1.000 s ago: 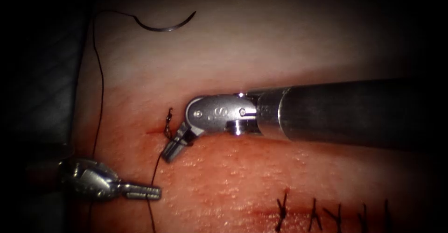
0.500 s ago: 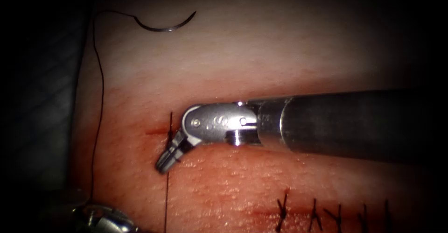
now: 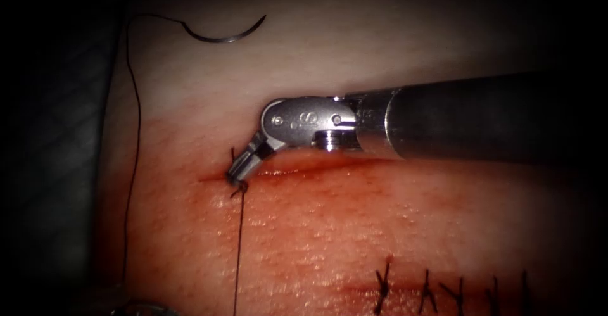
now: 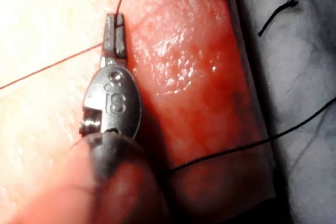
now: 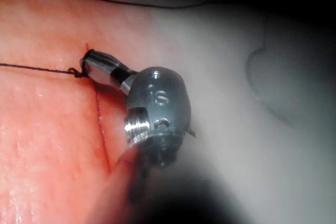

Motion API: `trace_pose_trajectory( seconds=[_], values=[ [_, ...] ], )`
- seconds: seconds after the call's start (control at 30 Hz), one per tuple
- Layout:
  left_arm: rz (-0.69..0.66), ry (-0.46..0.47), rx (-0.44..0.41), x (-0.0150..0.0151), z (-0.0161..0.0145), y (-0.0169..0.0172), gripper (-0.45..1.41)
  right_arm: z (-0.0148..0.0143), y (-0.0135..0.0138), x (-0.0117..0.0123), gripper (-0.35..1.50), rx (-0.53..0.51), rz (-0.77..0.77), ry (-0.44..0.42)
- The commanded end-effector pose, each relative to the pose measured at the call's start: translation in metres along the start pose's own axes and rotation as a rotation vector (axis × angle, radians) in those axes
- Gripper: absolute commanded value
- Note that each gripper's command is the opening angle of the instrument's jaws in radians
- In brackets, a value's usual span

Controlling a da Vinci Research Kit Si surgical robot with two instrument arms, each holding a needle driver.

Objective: Wound Closure
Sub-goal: Pull the right gripper up and the left down to tighten the knot.

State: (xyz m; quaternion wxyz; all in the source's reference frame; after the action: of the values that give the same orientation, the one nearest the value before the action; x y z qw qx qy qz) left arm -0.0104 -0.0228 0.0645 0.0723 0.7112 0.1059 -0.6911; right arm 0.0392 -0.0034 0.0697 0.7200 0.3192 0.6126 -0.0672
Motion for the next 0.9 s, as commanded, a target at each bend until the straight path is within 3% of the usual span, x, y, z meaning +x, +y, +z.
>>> trace_pose_trajectory(
  seconds=[0.03, 0.37, 0.9],
  values=[
    [-0.011, -0.001, -0.01, -0.0008, 0.0008, 0.0004, -0.45, 0.0003, 0.0014, -0.0001, -0.35, -0.012, -0.007, 0.004],
    [-0.058, -0.004, -0.06, -0.0024, 0.0018, 0.0032, -0.45, 0.0002, 0.0049, -0.0011, -0.35, -0.106, 0.002, -0.007],
    [-0.103, 0.059, -0.176, -0.0016, 0.0032, 0.0054, -0.45, -0.0001, 0.0051, -0.0016, -0.35, -0.167, 0.014, -0.033]
  ],
)
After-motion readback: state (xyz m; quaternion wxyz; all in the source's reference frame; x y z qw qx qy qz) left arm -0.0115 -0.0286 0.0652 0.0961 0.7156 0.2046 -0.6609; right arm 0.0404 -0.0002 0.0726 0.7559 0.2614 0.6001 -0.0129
